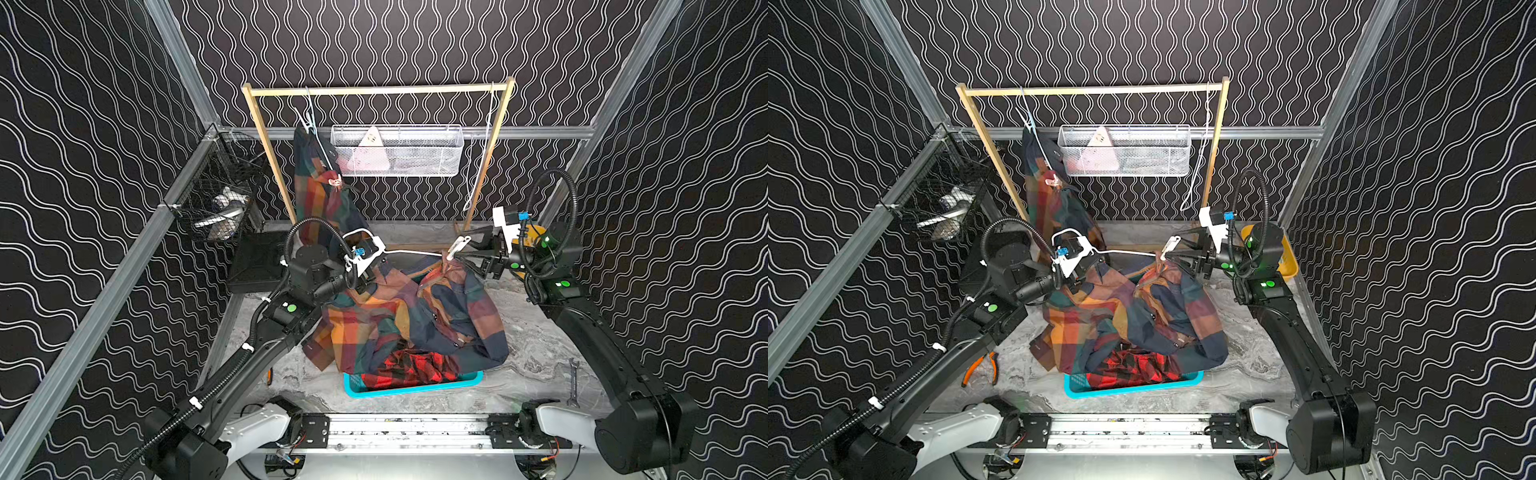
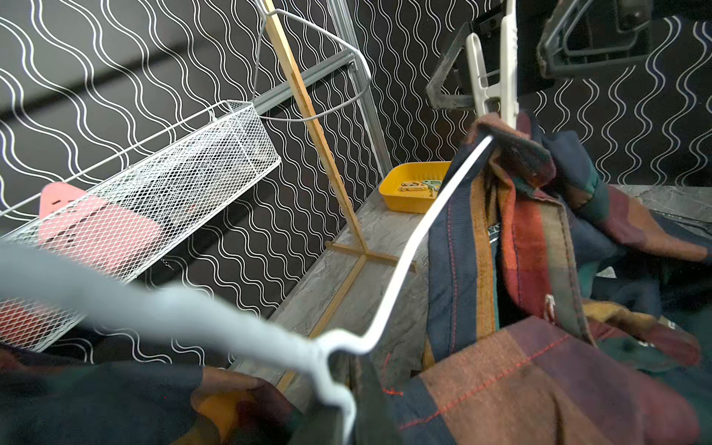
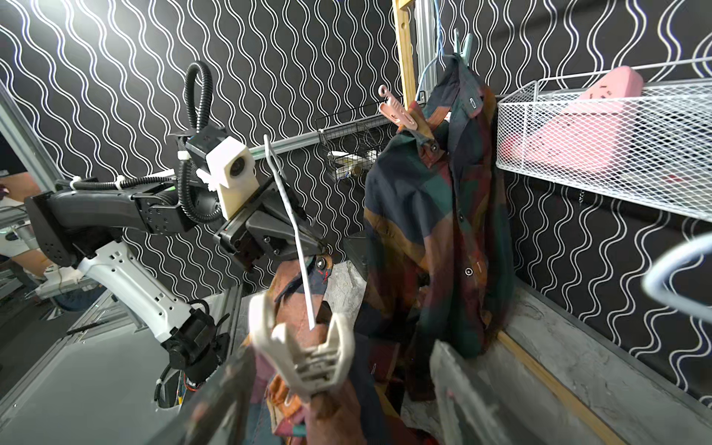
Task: Remove the clothespins securing long-sleeve shirts to the hanger
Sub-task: Remove the clamp from the hanger.
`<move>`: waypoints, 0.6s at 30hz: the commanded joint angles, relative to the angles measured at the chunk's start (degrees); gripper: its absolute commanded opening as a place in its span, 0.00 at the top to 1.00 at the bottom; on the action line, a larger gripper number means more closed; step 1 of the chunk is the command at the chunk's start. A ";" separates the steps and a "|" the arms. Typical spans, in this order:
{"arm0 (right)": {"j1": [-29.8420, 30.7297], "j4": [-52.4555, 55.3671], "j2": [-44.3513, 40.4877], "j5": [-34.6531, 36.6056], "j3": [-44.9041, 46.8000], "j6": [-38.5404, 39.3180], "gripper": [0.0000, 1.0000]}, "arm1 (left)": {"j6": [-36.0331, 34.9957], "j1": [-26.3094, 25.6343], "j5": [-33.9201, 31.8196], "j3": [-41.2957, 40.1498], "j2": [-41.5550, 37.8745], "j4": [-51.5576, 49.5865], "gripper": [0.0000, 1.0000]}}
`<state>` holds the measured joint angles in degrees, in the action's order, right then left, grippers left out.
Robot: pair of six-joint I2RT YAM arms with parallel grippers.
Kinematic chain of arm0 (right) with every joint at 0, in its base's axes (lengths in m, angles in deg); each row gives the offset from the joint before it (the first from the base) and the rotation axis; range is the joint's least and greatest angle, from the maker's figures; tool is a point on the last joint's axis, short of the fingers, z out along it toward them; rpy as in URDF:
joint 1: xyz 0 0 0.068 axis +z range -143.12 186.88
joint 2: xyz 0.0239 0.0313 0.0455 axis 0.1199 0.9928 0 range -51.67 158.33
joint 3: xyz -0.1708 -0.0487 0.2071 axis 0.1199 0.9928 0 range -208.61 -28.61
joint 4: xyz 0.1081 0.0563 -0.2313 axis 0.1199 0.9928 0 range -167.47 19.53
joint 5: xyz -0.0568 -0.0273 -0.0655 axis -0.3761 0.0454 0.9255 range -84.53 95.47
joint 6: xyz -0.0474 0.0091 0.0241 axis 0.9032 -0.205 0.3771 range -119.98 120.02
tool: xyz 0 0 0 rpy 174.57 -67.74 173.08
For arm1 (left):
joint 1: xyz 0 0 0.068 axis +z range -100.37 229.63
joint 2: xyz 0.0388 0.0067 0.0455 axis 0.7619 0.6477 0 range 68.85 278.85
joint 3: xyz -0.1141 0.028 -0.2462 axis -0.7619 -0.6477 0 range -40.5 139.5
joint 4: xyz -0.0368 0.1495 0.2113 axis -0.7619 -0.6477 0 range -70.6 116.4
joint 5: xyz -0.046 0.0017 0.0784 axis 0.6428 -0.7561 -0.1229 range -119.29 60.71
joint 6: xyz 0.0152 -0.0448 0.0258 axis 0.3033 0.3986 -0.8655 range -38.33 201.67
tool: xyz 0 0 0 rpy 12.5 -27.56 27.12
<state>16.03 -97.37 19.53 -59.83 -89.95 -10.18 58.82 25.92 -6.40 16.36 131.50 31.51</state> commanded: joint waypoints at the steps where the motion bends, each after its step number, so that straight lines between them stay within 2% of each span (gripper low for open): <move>1: -0.01 -5.22 1.24 -1.85 -0.95 -2.38 0.26 | -1.86 0.06 1.78 -0.17 -0.33 2.54 1.00; 8: -0.01 -11.49 4.57 -4.38 -2.01 -7.29 0.27 | -1.72 0.06 2.42 -0.70 -0.87 2.72 1.00; 12: -0.01 -15.25 5.69 -5.58 -2.12 -10.45 0.31 | -1.58 0.07 2.77 -0.53 -0.70 2.70 1.00; 14: -0.01 -16.04 5.86 -6.06 -2.35 -11.11 0.39 | -1.58 0.12 2.86 -0.44 -0.60 2.63 1.00; 18: -0.03 -15.72 5.97 -6.33 -2.69 -11.34 0.71 | -1.62 0.08 2.86 -0.44 -0.52 2.54 1.00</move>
<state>16.05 -110.02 25.39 -65.43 -91.96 -20.56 58.58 25.92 -4.95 15.80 130.98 31.59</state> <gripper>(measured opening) 0.301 0.084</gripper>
